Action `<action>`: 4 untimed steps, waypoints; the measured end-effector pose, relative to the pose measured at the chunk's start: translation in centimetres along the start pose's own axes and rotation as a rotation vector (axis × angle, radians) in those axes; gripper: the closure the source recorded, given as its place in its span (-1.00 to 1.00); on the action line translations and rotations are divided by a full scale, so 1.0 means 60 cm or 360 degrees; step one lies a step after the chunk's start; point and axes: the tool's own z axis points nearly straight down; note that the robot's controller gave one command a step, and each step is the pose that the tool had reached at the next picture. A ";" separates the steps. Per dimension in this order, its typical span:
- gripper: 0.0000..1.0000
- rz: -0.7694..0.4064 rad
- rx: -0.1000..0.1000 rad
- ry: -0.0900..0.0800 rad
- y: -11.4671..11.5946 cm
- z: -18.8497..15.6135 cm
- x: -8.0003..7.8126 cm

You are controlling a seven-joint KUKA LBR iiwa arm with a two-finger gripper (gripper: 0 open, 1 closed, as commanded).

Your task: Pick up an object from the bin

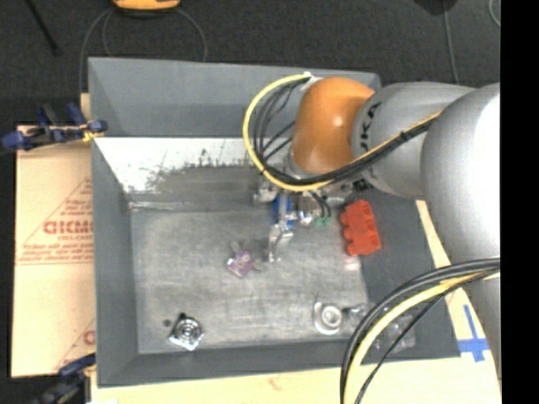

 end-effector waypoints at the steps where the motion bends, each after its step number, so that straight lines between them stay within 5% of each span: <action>1: -1.00 -0.0209 0.0002 0.0013 0.019 -0.025 0.082; 2: -1.00 -0.0307 0.0008 -0.0010 0.061 0.013 0.102; 3: 1.00 -0.0308 0.0006 -0.0020 0.063 0.008 0.098; 4: 1.00 -0.0252 0.0005 -0.0004 0.058 -0.192 0.114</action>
Offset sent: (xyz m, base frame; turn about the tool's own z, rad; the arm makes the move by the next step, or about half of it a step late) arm -0.0506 0.0070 0.0131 -0.1322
